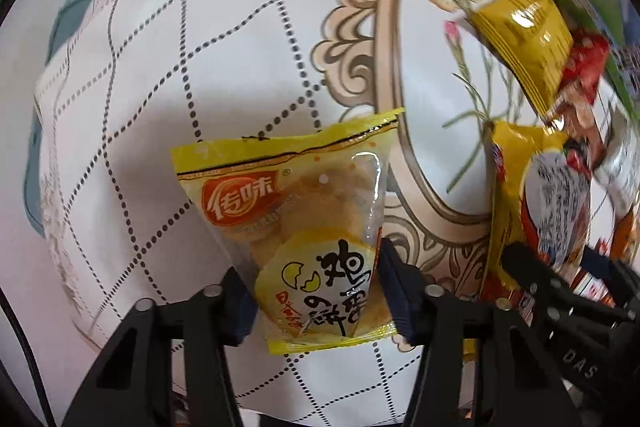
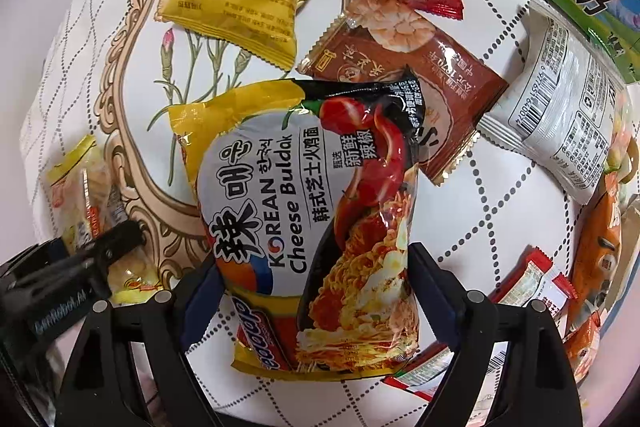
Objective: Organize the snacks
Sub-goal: 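Carry both packets into the cardboard box and open both tools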
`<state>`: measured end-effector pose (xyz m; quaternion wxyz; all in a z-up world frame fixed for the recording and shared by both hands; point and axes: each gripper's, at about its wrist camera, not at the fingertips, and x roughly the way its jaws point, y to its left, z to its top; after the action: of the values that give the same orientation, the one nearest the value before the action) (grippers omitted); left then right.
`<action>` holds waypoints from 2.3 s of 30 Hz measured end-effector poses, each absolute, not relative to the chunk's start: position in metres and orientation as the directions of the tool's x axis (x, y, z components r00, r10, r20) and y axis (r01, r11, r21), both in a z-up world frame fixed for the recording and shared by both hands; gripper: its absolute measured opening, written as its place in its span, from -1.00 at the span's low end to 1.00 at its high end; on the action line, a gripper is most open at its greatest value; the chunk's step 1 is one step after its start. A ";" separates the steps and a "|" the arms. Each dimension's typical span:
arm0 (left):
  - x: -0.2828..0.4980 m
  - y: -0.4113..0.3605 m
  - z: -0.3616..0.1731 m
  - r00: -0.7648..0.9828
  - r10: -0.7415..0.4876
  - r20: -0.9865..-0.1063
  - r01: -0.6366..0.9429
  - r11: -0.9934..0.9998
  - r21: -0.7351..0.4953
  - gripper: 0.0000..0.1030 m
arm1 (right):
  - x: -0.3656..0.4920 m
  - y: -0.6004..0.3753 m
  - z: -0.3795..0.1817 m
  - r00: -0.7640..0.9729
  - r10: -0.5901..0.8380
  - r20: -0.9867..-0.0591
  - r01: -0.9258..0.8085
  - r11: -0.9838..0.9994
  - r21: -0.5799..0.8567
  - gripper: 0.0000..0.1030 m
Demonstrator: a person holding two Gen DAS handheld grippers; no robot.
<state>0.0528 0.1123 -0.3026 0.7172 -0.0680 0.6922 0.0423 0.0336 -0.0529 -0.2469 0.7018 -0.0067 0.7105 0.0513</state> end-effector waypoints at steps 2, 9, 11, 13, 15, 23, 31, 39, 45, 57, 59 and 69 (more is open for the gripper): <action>0.049 0.105 -0.300 0.052 -0.020 -0.998 -0.133 0.991 -0.027 -0.15 | 0.035 -0.041 -0.250 0.009 0.073 -0.997 -0.077 0.994 0.072 0.70; 0.025 0.102 -0.261 0.083 -0.007 -0.997 -0.105 0.994 -0.016 -0.22 | 0.027 -0.064 -0.221 0.047 0.181 -0.982 -0.041 0.983 0.179 0.70; 0.020 0.095 -0.242 0.104 -0.015 -0.994 -0.100 0.995 -0.026 -0.22 | 0.024 -0.072 -0.203 0.062 0.230 -0.971 -0.030 0.973 0.229 0.70; 0.019 0.093 -0.216 0.135 -0.030 -0.990 -0.090 0.995 -0.043 -0.22 | 0.020 -0.082 -0.187 0.084 0.266 -0.960 -0.027 0.964 0.264 0.70; 0.019 0.081 -0.186 0.175 -0.067 -0.982 -0.069 0.994 -0.080 -0.22 | 0.022 -0.103 -0.167 0.119 0.301 -0.946 -0.023 0.953 0.301 0.70; 0.134 -0.024 -0.070 0.323 -0.246 -0.914 0.116 0.969 -0.220 -0.22 | 0.056 -0.204 -0.061 0.301 0.381 -0.874 0.037 0.912 0.410 0.70; 0.303 -0.114 -0.063 0.291 -0.143 -0.946 0.223 0.972 -0.078 -0.21 | 0.178 -0.264 -0.026 0.408 0.298 -0.863 0.098 0.925 0.366 0.70; 0.386 -0.147 -0.161 0.024 -0.093 -0.995 0.213 0.973 -0.086 -0.21 | 0.294 -0.275 -0.098 0.253 0.227 -0.941 0.176 0.945 0.275 0.70; 0.410 -0.157 -0.200 -0.064 -0.053 -0.997 0.225 0.972 -0.066 -0.21 | 0.333 -0.274 -0.154 0.136 0.220 -0.966 0.210 0.946 0.245 0.70; 0.408 -0.151 -0.213 -0.067 -0.013 -0.998 0.204 0.979 -0.026 0.73 | 0.359 -0.294 -0.212 0.038 0.242 -0.970 0.218 0.945 0.244 0.93; 0.404 -0.150 -0.211 -0.056 -0.013 -0.998 0.197 0.980 -0.024 0.73 | 0.355 -0.295 -0.210 0.039 0.224 -0.974 0.203 0.952 0.228 0.93; 0.363 -0.140 -0.162 0.144 -0.005 -0.990 0.178 0.984 0.021 0.73 | 0.298 -0.301 -0.165 0.110 0.149 -0.983 0.161 0.973 0.165 0.93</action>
<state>0.3628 -0.1398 -0.1622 0.7534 0.0665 0.6514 -0.0607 0.2984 -0.3007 -0.1646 0.7358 0.1161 0.6672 -0.0041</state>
